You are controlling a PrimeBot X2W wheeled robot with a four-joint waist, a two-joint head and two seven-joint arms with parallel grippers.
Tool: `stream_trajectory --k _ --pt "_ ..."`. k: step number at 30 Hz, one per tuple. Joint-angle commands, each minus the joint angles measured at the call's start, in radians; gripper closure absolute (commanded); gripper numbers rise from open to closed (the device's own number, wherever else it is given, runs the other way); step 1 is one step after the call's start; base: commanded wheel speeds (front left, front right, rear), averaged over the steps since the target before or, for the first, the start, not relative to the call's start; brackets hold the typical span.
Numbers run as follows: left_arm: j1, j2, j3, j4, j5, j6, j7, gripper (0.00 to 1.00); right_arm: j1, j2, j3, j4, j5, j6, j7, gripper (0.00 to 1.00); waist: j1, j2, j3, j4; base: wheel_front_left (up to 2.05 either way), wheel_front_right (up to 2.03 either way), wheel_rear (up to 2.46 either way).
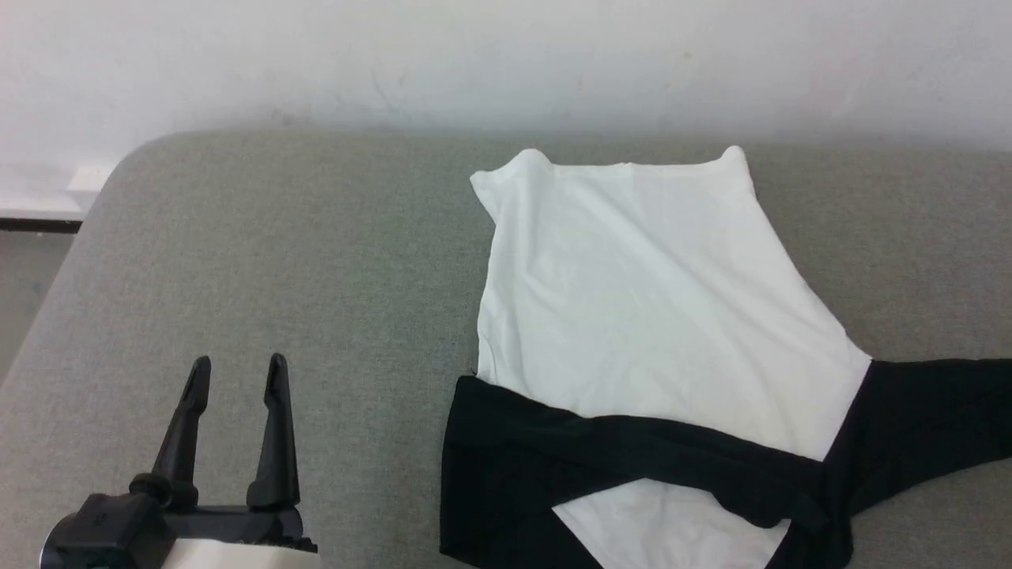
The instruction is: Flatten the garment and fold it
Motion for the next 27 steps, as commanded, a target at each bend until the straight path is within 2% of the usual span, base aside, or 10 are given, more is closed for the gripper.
stream_trajectory --k 1,4,11,18,23,27 --pt "0.012 0.007 0.000 -0.010 -0.001 0.004 0.004 0.00 0.006 0.004 0.037 -0.026 0.022 -0.001 -0.001 1.00 0.0002 0.0000 -0.023 -0.007 0.00 0.00 0.00" --pt "0.014 0.010 -0.001 -0.018 -0.002 0.004 0.010 0.00 0.000 0.009 0.141 -0.088 0.077 -0.001 0.008 1.00 0.0002 0.0000 -0.029 0.000 0.00 0.00 0.00" --pt "0.017 0.013 -0.008 -0.028 -0.006 0.004 0.017 0.00 -0.033 0.061 0.461 -0.306 0.194 -0.001 0.056 1.00 0.0002 0.0000 -0.045 0.029 0.00 0.00 0.00" --pt "0.013 0.017 -0.011 -0.039 -0.009 0.004 0.022 0.00 -0.070 0.145 0.756 -0.466 0.252 -0.001 0.135 1.00 0.0002 0.0000 -0.045 0.068 0.00 0.00 0.00" --pt "0.005 0.012 -0.021 -0.039 -0.012 0.005 0.019 0.00 -0.065 0.189 0.942 -0.490 0.268 -0.001 0.170 1.00 0.0002 0.0000 -0.027 0.101 0.00 0.00 0.00" --pt "-0.004 0.007 -0.026 -0.035 -0.013 0.007 0.013 0.00 -0.038 0.202 1.068 -0.444 0.278 -0.001 0.174 1.00 0.0002 0.0000 -0.008 0.124 0.00 0.00 0.00"
